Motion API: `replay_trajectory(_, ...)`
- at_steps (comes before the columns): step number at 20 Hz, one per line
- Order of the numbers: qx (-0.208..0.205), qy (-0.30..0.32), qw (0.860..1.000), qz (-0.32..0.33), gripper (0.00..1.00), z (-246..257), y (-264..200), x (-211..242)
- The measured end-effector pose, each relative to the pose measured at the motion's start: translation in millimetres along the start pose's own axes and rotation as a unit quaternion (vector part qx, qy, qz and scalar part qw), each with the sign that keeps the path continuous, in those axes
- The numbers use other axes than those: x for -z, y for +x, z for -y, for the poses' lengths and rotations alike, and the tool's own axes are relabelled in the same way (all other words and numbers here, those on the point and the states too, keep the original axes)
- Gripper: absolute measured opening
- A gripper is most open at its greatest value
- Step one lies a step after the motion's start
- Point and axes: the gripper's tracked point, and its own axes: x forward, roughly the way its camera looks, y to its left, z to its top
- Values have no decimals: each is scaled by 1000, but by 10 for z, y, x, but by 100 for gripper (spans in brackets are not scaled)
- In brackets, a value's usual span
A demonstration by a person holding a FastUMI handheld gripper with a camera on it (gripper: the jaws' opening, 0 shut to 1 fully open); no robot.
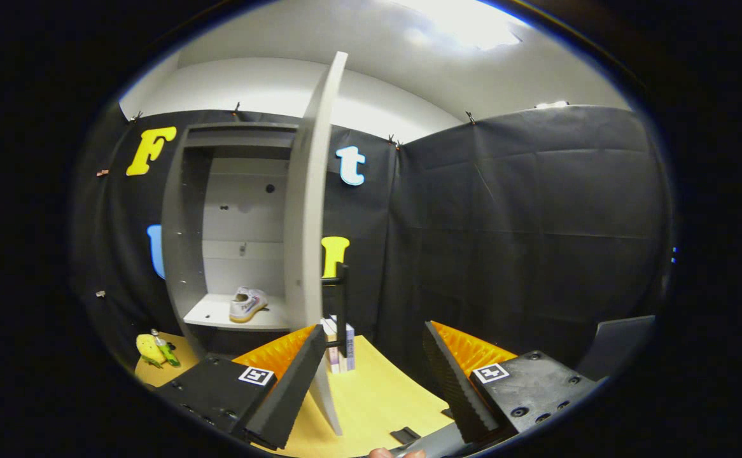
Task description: Open the shoe cabinet door, grab the shoes and put them into the shoe cabinet, then close the shoe cabinet door.
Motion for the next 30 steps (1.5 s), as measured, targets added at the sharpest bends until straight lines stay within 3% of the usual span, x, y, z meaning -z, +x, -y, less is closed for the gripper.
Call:
replay_trajectory(6, -14, 12, 999, -37, 98, 75, 656, 230)
replay_trajectory(16, -46, 62, 996, -55, 97, -379, 469, 320)
replay_trajectory(30, -208, 69, 973, -71, 98, -2185, 109, 329)
